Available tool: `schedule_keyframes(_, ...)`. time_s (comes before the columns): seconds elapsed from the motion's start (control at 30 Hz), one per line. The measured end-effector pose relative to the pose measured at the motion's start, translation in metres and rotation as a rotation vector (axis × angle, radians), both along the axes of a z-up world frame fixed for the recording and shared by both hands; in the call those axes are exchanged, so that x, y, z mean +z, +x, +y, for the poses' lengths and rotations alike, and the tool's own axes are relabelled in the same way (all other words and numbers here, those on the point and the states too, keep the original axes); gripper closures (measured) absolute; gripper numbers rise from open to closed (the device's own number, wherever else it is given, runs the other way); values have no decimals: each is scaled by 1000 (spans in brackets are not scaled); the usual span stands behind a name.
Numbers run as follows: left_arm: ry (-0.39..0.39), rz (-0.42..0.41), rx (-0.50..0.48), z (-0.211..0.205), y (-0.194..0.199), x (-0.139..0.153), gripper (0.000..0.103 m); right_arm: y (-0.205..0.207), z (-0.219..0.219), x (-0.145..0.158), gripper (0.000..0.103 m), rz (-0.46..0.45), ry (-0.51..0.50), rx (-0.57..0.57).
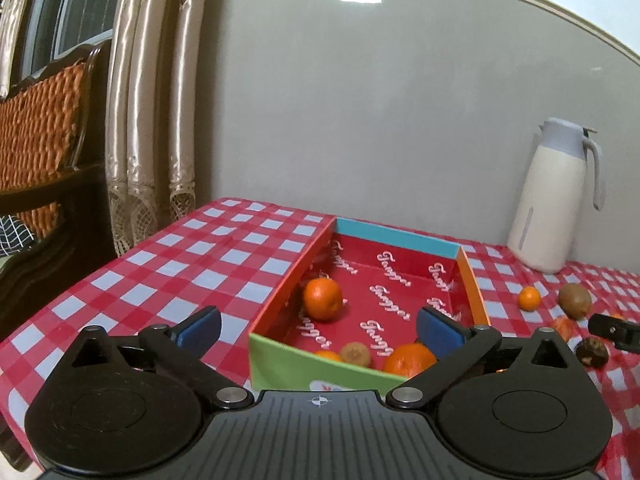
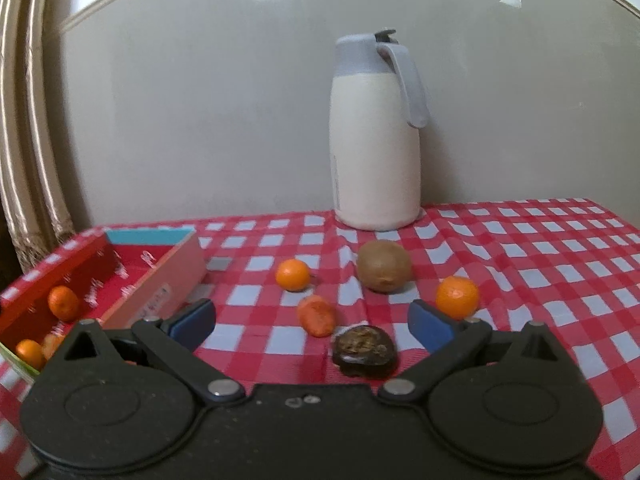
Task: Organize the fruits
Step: 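Move the right tool to the second dark round fruit and close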
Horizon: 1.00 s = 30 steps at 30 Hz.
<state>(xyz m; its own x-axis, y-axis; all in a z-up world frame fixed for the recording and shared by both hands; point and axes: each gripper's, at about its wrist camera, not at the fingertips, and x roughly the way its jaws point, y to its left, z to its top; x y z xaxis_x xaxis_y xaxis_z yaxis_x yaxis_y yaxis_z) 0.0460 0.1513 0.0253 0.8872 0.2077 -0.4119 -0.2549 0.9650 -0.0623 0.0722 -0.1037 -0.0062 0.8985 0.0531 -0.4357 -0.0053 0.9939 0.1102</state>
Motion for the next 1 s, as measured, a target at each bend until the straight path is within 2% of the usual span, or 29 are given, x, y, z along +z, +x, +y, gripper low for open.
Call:
schedule_keyframes(0.37, -2, 5, -13, -13, -2, -2, 0, 19, -21, -19, 4, 137, -15, -53)
schedule_keyframes(0.5, -11, 8, -17, -14, -1, -3, 0, 24, -24, -23, 9, 171, -12, -57)
schedule_keyframes(0.63, -14, 6, -16, -15, 0, -3, 0, 31, -24, -28, 27, 198, -15, -51)
schedule_keyframes(1.0, -46, -1, -12, -7, -1, -1, 0, 38, -22, -33, 36, 208, -22, -39)
